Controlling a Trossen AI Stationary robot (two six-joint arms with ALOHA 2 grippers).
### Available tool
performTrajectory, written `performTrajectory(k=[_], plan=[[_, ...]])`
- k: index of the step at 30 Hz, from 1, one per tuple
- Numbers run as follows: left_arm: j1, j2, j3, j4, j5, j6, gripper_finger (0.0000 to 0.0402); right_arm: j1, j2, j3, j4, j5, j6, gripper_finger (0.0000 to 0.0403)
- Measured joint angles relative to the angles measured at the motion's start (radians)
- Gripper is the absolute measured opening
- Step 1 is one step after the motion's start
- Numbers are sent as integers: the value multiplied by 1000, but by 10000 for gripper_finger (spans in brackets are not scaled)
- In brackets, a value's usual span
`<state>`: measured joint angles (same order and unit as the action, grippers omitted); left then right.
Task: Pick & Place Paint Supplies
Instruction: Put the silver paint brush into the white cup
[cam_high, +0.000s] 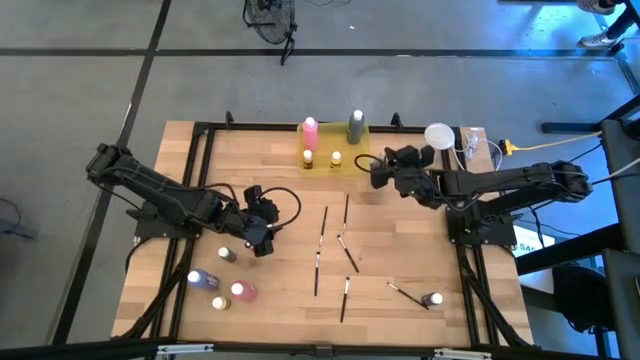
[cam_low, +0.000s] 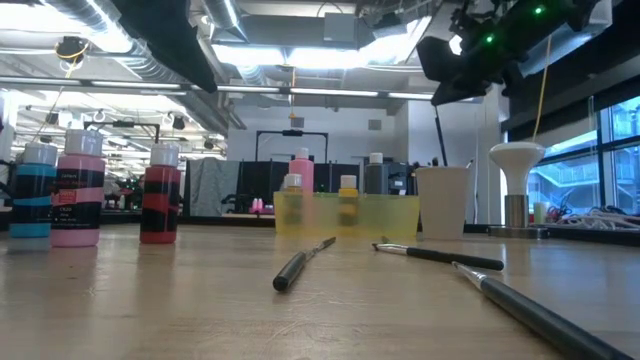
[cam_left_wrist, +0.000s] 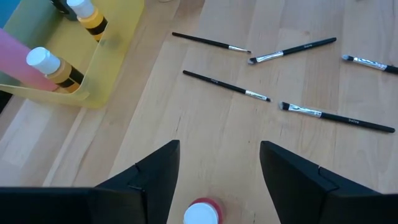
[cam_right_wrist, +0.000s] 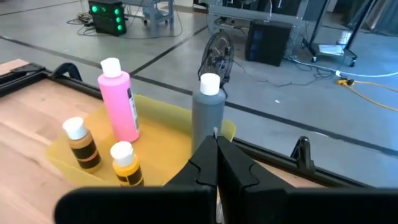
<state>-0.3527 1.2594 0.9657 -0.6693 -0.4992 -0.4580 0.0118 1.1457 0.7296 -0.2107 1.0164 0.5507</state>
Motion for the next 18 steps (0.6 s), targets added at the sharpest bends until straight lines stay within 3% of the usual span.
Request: performTrajectory(k=[18], plan=[[0,0,0,0,0,0,217,0,0,0,-37,-104,7,1]])
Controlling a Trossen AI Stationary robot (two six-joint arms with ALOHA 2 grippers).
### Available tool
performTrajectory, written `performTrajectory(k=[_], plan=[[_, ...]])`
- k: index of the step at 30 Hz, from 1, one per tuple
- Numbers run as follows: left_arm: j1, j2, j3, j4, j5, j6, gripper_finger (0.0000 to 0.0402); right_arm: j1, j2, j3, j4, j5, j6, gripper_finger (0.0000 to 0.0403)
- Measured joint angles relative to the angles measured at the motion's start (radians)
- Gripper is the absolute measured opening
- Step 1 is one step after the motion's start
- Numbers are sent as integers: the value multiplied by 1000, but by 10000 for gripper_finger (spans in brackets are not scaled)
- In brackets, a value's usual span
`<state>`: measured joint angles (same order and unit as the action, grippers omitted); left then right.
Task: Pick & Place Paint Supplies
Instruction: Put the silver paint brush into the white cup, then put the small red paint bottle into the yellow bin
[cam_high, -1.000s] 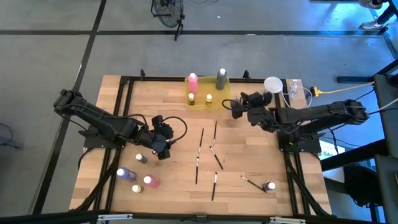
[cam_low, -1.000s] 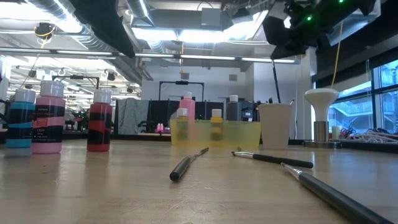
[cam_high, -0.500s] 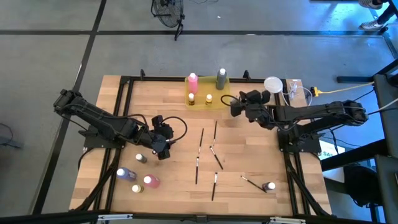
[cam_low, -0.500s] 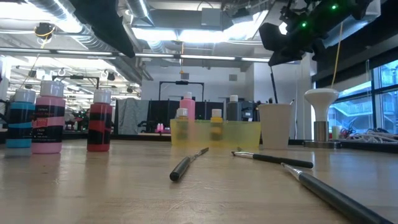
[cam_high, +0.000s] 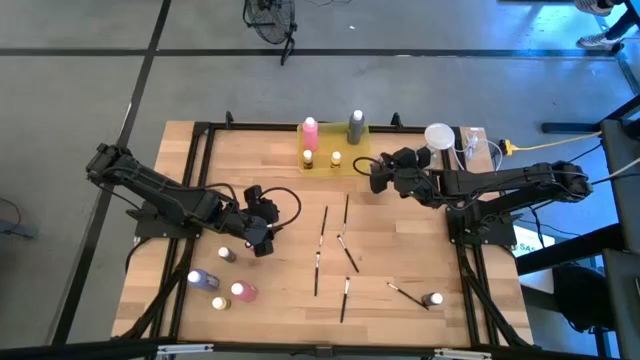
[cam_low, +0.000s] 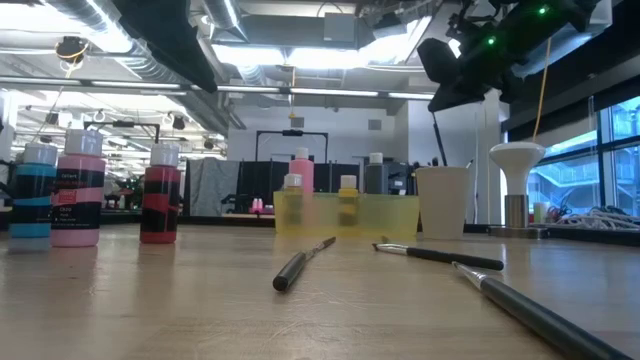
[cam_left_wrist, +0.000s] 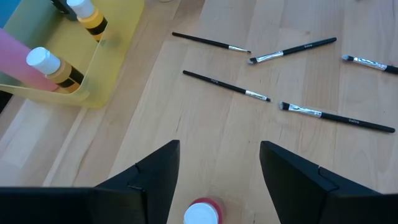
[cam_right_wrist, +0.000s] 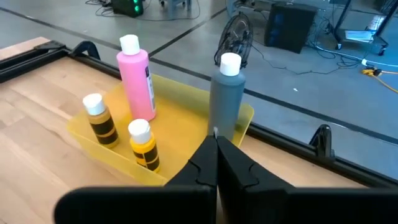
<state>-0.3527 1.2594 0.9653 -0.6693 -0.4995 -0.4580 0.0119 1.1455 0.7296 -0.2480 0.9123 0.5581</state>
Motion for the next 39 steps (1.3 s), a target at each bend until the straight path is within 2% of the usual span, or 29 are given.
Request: performTrajectory(k=[5,14,20,23,26,28,31,34,39], plan=[[0,0,0,0,0,0,219,0,0,0,-7,0,-7,6],[0,0,0,0,0,0,218,1,0,0,-44,-9,-24,60],[0,0,0,0,0,0,217,9,0,0,-35,-5,-19,77],[0,0,0,0,0,0,217,14,-1,0,9,-1,-48,78],[0,0,0,0,0,0,219,29,-4,0,120,-45,-84,78],[0,0,0,0,0,0,219,44,-15,0,210,-118,-148,78],[0,0,0,0,0,0,217,65,-35,0,360,-298,-277,78],[0,0,0,0,0,0,218,84,-71,0,480,-541,-403,78],[0,0,0,0,0,0,218,118,-113,0,568,-913,-575,78]])
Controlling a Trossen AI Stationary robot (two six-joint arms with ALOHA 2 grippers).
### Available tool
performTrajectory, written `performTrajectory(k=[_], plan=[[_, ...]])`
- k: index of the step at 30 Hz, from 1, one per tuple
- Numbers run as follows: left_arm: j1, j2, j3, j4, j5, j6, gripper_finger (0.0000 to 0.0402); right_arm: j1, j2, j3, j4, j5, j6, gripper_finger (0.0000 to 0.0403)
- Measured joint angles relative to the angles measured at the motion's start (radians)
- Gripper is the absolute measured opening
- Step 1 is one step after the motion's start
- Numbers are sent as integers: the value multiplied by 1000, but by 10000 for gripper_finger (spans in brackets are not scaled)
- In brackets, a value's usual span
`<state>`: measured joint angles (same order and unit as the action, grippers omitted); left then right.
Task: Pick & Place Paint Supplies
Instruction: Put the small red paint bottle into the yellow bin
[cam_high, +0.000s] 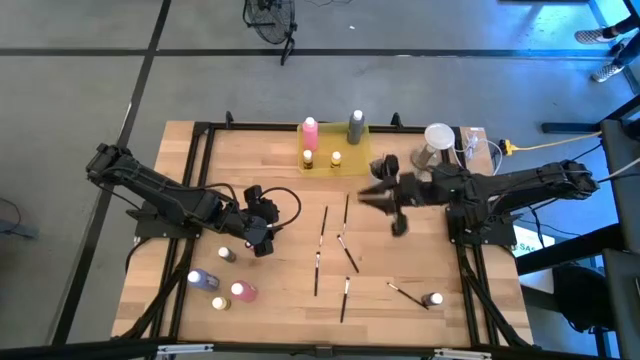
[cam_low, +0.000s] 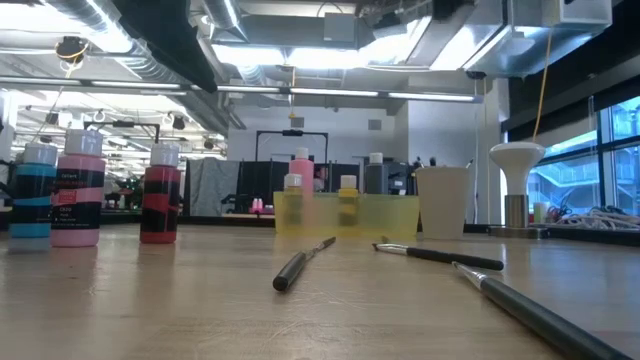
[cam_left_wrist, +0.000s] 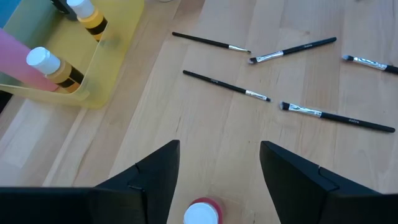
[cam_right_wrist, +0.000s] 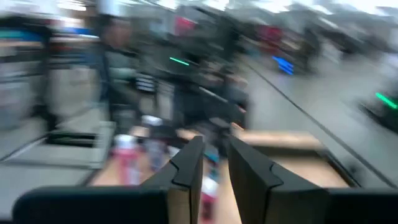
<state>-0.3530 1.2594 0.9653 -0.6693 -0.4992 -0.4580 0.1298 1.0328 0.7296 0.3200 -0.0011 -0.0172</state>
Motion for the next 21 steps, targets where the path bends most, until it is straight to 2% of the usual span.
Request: performTrajectory(k=[3,6,10,19,21], plan=[[0,0,0,0,0,0,217,25,-8,0,45,-117,-59,78],[0,0,0,0,0,0,218,52,-8,0,66,-154,-81,78],[0,0,-1,11,-1,1,218,93,-8,0,66,-157,-103,78],[9,0,-1,163,-32,97,219,194,-8,0,103,-159,-112,78],[14,0,-1,204,-36,168,218,208,-8,0,103,-160,-135,78]])
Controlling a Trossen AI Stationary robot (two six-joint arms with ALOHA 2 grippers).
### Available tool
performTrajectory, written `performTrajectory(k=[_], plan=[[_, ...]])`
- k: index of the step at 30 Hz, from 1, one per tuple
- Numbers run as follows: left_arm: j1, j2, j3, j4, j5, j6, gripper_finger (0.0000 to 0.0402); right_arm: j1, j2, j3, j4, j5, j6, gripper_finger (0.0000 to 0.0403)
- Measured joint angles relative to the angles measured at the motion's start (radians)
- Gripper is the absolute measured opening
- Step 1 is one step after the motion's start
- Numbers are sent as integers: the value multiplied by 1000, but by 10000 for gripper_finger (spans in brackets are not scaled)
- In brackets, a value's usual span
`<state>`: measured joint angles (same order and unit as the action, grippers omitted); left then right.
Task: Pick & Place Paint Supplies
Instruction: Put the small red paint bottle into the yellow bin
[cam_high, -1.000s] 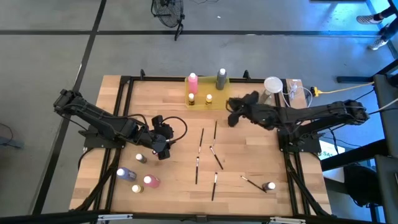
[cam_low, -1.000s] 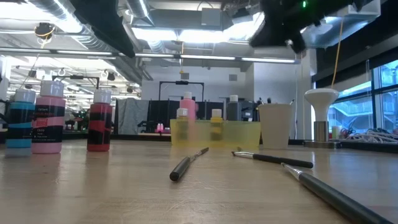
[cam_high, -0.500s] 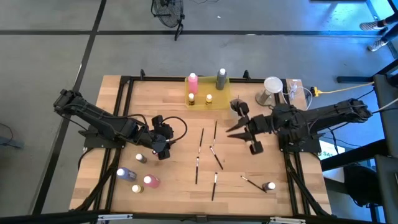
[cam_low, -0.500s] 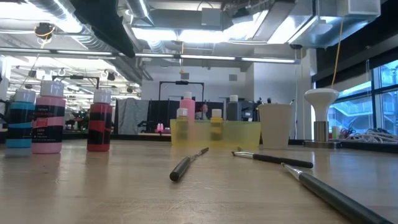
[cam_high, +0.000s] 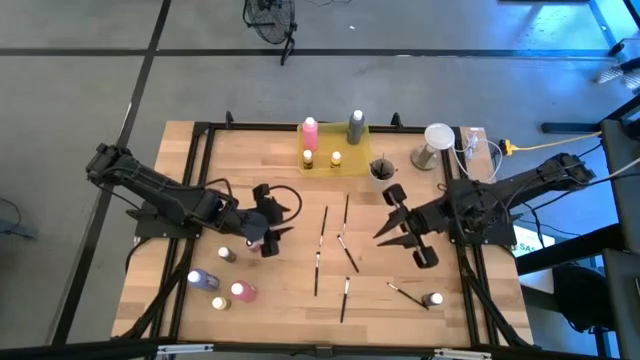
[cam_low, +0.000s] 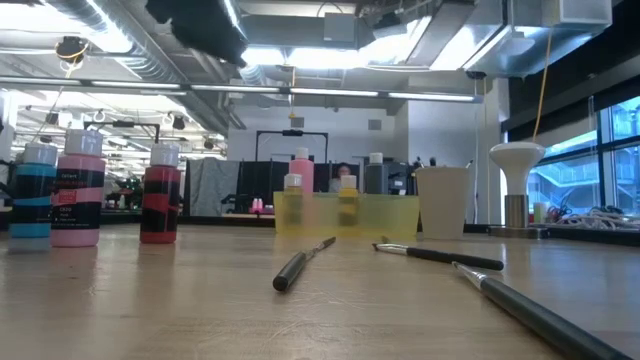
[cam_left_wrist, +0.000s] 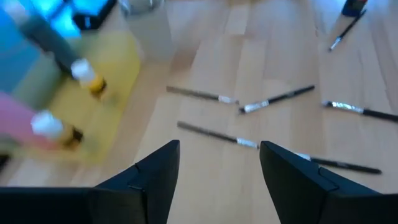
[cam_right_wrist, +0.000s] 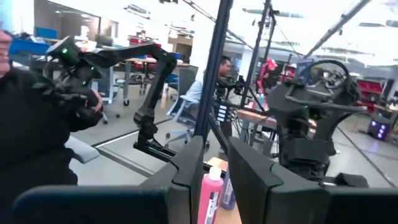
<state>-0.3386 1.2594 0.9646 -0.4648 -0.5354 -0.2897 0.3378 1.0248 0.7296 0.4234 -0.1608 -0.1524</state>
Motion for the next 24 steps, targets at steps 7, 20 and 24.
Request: performTrajectory(k=[7,20,24], plan=[[19,-8,43,40,-10,162,219,27,0,0,-30,0,-38,78],[1,-23,225,-126,276,352,219,102,-4,0,-66,1,-42,78],[-3,-10,225,-190,264,256,217,121,-4,0,-100,0,10,78]])
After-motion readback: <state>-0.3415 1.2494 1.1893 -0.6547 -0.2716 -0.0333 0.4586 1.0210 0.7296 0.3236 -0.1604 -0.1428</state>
